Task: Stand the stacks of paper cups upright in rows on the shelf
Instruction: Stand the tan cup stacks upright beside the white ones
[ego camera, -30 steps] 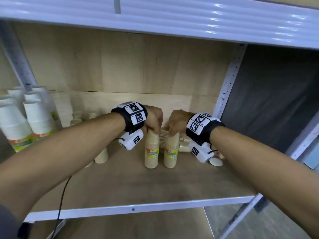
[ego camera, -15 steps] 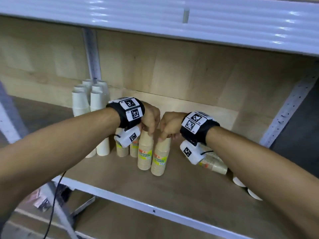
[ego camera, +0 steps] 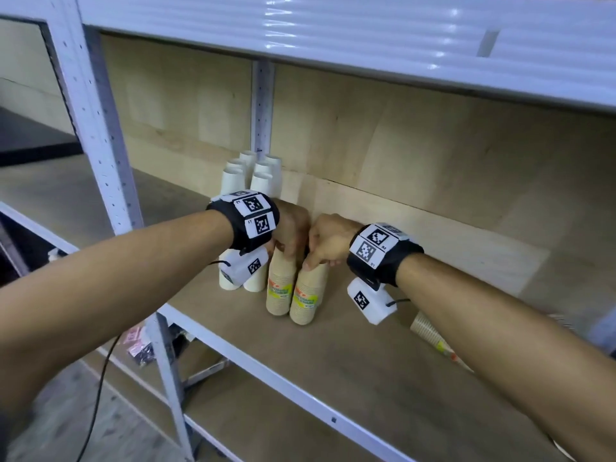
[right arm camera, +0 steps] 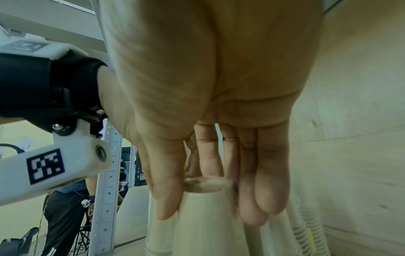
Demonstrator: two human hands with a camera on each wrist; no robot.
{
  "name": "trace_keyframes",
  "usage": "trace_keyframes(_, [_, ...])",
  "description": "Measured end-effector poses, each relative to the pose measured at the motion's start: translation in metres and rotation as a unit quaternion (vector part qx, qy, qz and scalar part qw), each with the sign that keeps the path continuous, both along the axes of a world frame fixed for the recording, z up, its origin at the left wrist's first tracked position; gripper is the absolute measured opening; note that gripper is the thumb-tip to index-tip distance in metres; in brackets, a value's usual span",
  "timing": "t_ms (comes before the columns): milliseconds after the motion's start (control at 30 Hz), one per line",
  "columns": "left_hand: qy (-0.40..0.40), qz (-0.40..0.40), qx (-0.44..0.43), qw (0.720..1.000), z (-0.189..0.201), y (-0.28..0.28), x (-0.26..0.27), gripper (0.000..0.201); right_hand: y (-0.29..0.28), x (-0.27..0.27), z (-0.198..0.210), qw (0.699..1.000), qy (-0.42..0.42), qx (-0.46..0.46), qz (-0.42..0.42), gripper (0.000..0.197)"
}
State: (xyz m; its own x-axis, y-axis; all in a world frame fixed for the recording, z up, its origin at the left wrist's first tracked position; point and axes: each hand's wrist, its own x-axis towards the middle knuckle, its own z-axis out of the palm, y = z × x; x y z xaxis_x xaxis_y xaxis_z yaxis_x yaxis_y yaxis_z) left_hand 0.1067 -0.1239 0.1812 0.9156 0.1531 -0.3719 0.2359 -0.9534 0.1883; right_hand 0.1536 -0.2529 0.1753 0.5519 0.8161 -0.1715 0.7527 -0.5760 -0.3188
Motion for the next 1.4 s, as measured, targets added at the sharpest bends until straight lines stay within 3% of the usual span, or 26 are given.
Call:
trace_keyframes(100, [-0.015,-0.015,0.008,1.0,-0.002,0.0,-0.003,0.03,0.0,-0.002,-0.001,1.0,-0.007,0.021,0.007,0.04])
trace_keyframes(300, [-0.008,-0.013,-0.001,1.0,-0.009,0.006,-0.001,0.031,-0.001,-0.001,-0.006,1.0,-0.008,0.007,-0.012,0.024])
trace_keyframes(533, [0.005,-0.01,-0.029,1.0,0.0,0.007,0.003,0.034,-0.004,0.007,-0.007,0.999,-0.018,0.013,-0.032,0.038])
trace_keyframes(700, [-0.058,-0.015,0.0,0.998,0.02,-0.005,0.012,0.025,-0.022,0.019,0.004,0.997,-0.032,0.038,-0.058,0.043])
trace_keyframes(1067, [-0.143,-0.124,-0.008,0.982,0.023,-0.089,0.066,0.033,-0.121,0.076,0.007,0.97,-0.101,-0.045,-0.218,0.035])
trace_keyframes(1267, [-0.152,-0.197,-0.058,0.967,-0.006,-0.144,0.093,0.034,-0.196,0.092,-0.012,0.944,-0.065,-0.08,-0.312,0.029])
trace_keyframes(1400, [-0.138,-0.246,-0.077,0.956,-0.029,-0.182,0.103,0.04,-0.237,0.097,-0.032,0.927,-0.076,-0.142,-0.338,0.036])
